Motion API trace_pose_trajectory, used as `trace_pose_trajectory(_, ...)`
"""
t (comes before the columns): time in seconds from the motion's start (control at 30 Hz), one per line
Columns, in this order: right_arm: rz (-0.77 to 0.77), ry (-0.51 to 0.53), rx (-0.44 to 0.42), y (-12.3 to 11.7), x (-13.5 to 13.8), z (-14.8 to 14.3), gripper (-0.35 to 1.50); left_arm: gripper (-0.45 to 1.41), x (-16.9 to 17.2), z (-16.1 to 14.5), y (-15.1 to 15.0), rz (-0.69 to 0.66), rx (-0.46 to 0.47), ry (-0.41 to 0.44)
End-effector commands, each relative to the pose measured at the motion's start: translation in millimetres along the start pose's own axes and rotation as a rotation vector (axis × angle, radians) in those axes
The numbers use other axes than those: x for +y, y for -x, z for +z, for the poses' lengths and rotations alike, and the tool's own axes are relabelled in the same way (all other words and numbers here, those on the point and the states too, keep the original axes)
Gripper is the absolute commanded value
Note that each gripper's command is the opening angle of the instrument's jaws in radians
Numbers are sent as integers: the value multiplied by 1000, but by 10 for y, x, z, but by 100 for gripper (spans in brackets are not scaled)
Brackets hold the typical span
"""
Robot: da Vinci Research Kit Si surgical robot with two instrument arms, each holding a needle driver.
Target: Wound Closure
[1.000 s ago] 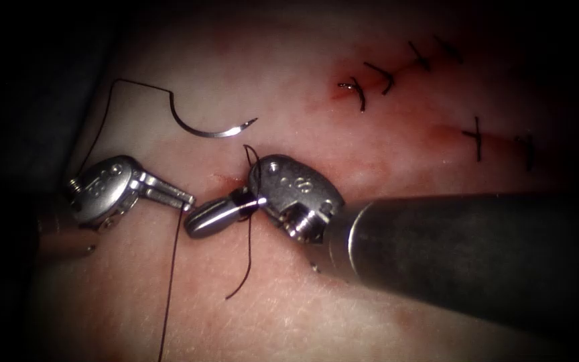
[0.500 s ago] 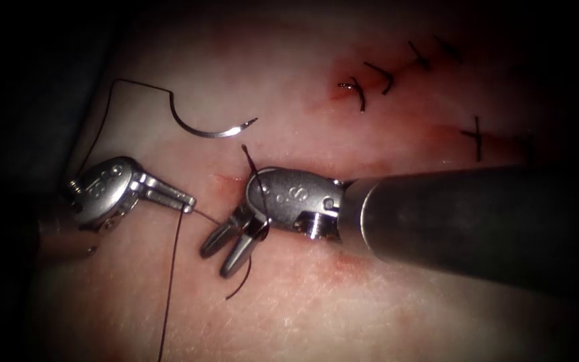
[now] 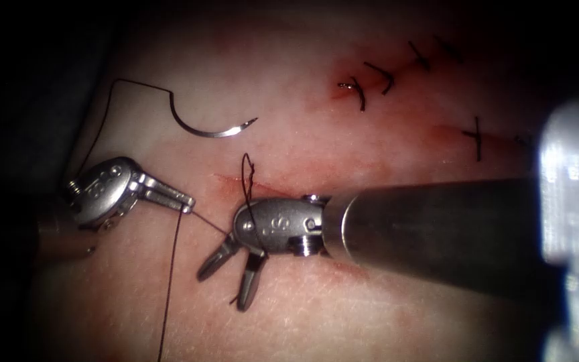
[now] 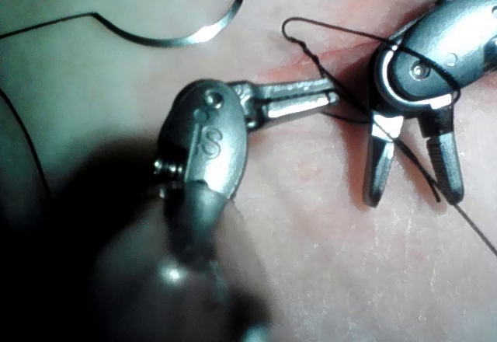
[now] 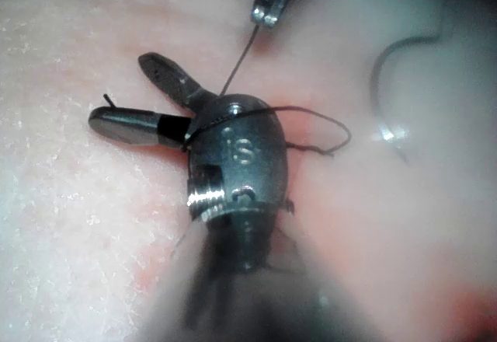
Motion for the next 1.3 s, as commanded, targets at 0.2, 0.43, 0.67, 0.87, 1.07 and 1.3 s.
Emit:
trace_pose_trajectory(0.2, -12, -8, -7, 4, -3, 17, 103, -45, -1, 4, 10, 1, 0, 1)
trace_pose_trajectory(0.43, -19, -30, -63, 11, -4, 27, -7, -45, 0, 4, 11, 2, -1, 1)
trace_pose_trajectory(0.67, 0, -94, -126, 2, 4, 5, -35, -45, 10, 9, 14, -1, -5, 0)
trace_pose_trajectory(0.87, 7, -76, -9, -6, 13, -23, -35, -45, 31, 15, 23, -1, -23, 8)
trace_pose_trajectory(1.07, 27, -23, 88, -5, 28, -57, -35, -45, 72, 20, 37, -18, -60, 34)
trace_pose_trajectory(1.3, 72, 52, 100, 6, 49, -107, -35, -45, 131, 19, 30, -13, -92, 75)
